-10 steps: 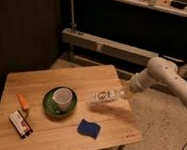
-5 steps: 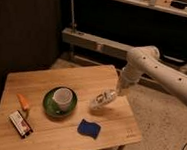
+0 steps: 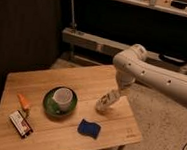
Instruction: Stand the bottle upright
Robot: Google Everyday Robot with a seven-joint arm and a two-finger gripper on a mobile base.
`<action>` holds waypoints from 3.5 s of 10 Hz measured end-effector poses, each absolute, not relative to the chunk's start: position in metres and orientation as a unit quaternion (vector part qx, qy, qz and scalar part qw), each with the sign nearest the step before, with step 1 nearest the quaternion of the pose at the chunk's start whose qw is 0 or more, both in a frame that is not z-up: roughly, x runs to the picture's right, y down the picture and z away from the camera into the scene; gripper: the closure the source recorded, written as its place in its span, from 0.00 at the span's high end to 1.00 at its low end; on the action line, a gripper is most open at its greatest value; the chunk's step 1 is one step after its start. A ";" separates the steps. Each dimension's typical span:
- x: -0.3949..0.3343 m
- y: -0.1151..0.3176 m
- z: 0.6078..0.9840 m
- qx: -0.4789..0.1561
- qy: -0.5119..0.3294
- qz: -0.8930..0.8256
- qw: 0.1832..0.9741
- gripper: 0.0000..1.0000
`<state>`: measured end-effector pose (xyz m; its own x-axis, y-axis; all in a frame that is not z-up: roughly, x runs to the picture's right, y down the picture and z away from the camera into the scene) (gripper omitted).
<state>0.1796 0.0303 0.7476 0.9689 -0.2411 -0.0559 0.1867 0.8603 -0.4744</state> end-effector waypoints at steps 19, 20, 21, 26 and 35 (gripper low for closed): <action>0.198 0.033 0.735 -0.246 0.160 -0.194 0.936 0.60; 0.197 0.035 0.736 -0.249 0.159 -0.195 0.935 0.60; 0.197 0.036 0.735 -0.251 0.158 -0.197 0.935 0.60; 0.193 0.033 0.728 -0.261 0.138 -0.187 0.937 0.60; 0.226 -0.008 0.707 -0.309 -0.116 -0.050 0.943 0.60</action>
<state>0.2259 -0.0078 0.7066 0.9683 -0.0226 0.2487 0.1654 0.8044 -0.5707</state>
